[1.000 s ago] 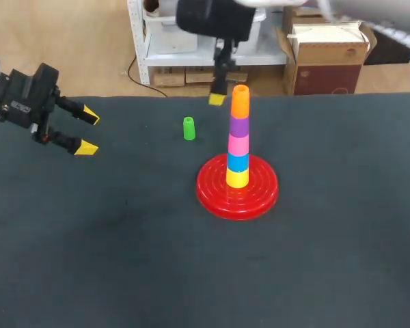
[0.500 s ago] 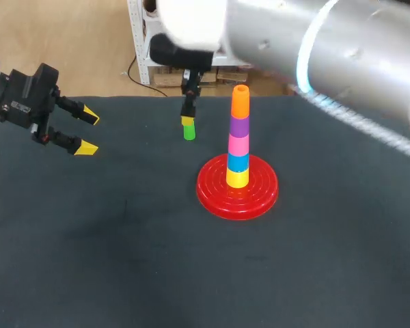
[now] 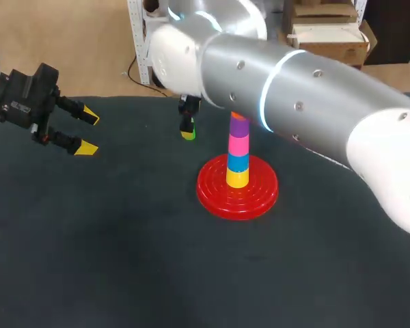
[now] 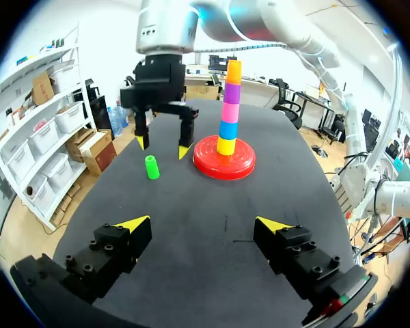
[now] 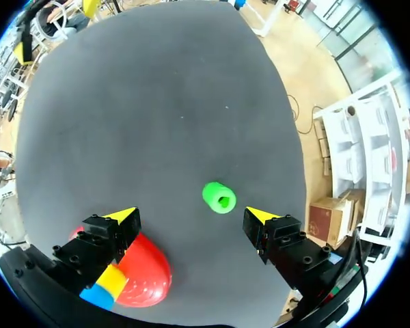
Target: Pick up and stack the cylinders on the red base in this order: pink,purple,orange,green
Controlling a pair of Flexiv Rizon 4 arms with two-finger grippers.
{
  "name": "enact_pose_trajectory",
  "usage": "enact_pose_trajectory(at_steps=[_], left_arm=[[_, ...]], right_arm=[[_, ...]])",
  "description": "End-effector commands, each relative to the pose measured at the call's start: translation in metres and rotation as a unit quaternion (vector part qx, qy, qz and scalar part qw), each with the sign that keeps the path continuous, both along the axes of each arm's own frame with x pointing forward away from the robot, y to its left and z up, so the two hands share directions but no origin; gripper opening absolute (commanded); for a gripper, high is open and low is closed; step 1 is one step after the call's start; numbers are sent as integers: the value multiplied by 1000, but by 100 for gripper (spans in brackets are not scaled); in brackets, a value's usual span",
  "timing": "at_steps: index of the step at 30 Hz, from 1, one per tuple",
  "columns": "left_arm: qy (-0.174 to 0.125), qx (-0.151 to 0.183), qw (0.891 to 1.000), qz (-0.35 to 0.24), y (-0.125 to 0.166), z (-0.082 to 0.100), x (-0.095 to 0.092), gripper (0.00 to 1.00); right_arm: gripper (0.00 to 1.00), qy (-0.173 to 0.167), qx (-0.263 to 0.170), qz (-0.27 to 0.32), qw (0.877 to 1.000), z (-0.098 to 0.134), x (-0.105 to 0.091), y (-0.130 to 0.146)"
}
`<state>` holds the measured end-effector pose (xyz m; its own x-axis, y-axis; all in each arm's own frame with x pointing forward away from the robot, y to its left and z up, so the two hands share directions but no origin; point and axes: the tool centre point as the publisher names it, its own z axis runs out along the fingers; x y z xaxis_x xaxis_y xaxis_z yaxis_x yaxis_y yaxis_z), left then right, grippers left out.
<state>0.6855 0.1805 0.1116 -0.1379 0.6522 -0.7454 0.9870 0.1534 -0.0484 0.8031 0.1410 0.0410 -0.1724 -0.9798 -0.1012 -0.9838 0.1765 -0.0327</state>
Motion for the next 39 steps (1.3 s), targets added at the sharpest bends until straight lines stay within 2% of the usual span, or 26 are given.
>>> enact_pose_trajectory(at_steps=[1,6,15,16,17,18,19,23,24,26,31,39], left_arm=[[-3,-1,1000,1,0,-1,-1,100],[-3,-1,1000,1,0,-1,-1,100],[-3,-1,1000,1,0,-1,-1,100],[-3,-1,1000,1,0,-1,-1,100],[-3,-1,1000,1,0,-1,-1,100],[-3,-1,1000,1,0,-1,-1,100],[-3,-1,1000,1,0,-1,-1,100],[-3,-1,1000,1,0,-1,-1,100],[-3,-1,1000,1,0,-1,-1,100],[-3,-1,1000,1,0,-1,-1,100],[-3,-1,1000,1,0,-1,-1,100],[-3,-1,1000,1,0,-1,-1,100]], right_arm=[[100,117,10,10,993,-7,41,6],[100,125,12,14,992,-12,51,8],[100,129,5,22,991,-16,57,9],[93,129,6,23,991,-17,57,9],[79,131,5,26,991,-17,58,9],[59,132,4,26,991,-17,58,9],[47,132,4,26,991,-17,58,9],[20,136,3,32,990,-18,58,10],[11,137,3,32,990,-18,58,9],[0,141,3,36,989,-19,57,9],[0,147,7,43,988,-15,53,10],[0,133,13,50,990,1,48,11]])
